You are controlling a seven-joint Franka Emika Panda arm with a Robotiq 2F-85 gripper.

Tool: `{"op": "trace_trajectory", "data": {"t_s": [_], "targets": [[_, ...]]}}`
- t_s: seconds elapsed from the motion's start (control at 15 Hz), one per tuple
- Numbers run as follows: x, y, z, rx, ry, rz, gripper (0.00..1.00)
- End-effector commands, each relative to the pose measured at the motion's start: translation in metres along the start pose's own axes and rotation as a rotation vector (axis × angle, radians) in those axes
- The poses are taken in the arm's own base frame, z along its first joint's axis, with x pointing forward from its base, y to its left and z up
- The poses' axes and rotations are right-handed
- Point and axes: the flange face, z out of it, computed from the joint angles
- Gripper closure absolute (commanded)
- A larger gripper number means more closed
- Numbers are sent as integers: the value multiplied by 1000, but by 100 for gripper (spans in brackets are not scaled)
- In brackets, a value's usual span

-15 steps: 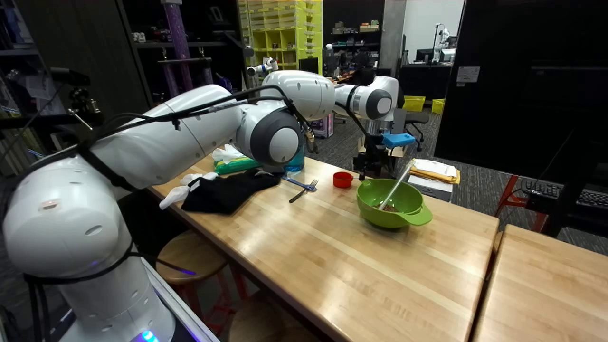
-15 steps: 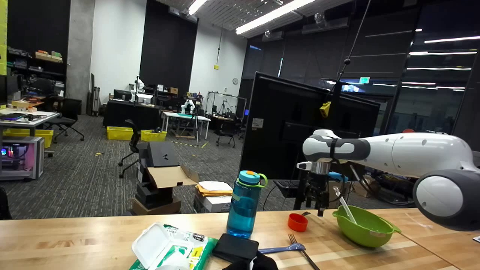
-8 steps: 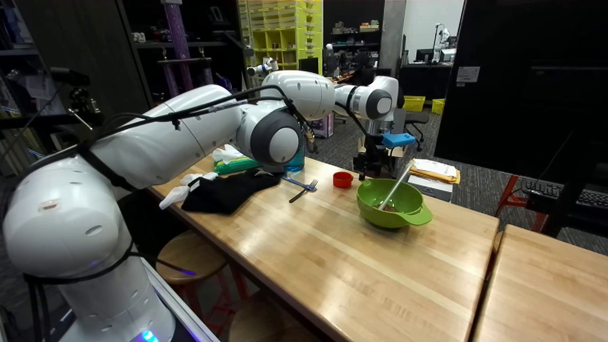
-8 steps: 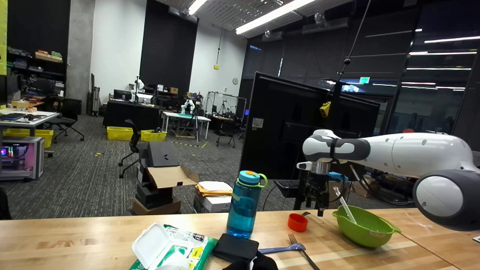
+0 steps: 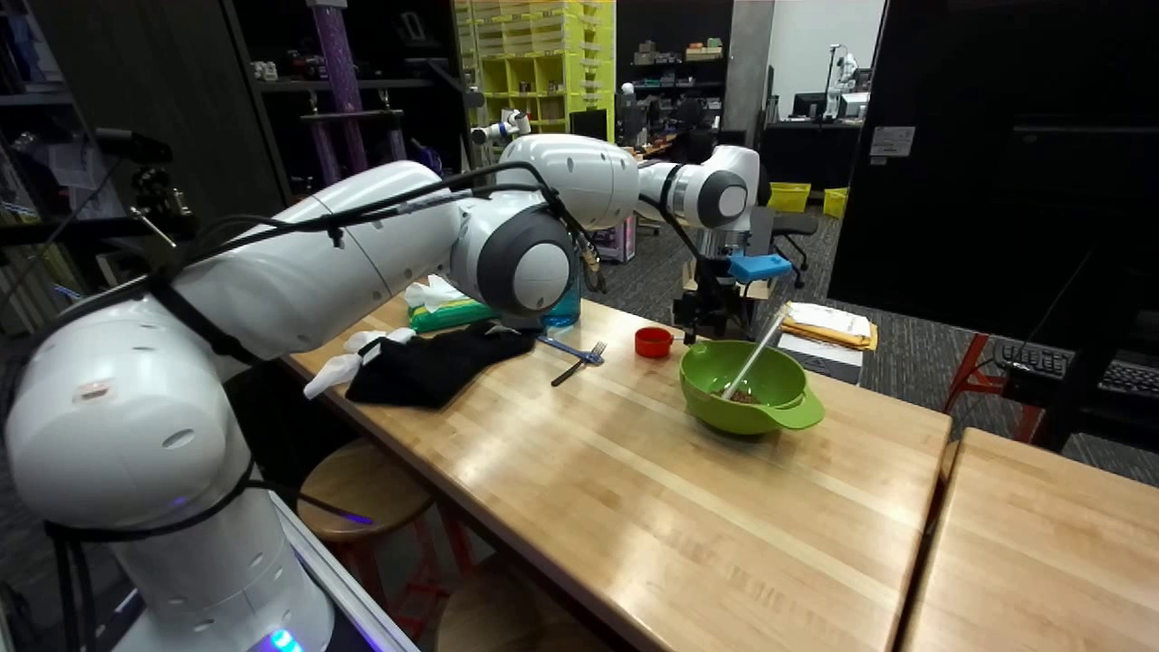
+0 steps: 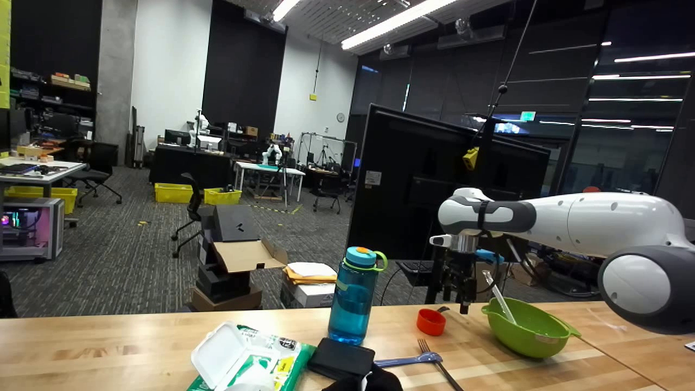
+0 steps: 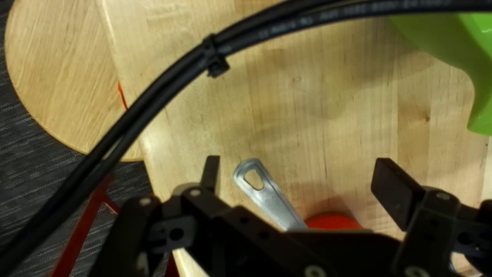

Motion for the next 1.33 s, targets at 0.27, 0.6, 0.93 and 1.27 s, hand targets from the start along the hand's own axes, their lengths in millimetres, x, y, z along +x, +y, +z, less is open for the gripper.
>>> {"op": "trace_trajectory", "data": {"t_s": [0.27, 0.6, 0.93, 1.27], "targets": [[0, 1, 6, 0, -6, -19, 0], [1, 1, 4, -3, -9, -27, 0], [-2, 2, 9, 2, -3, -32, 0], [-4, 2, 15, 10, 10, -37, 0]]}}
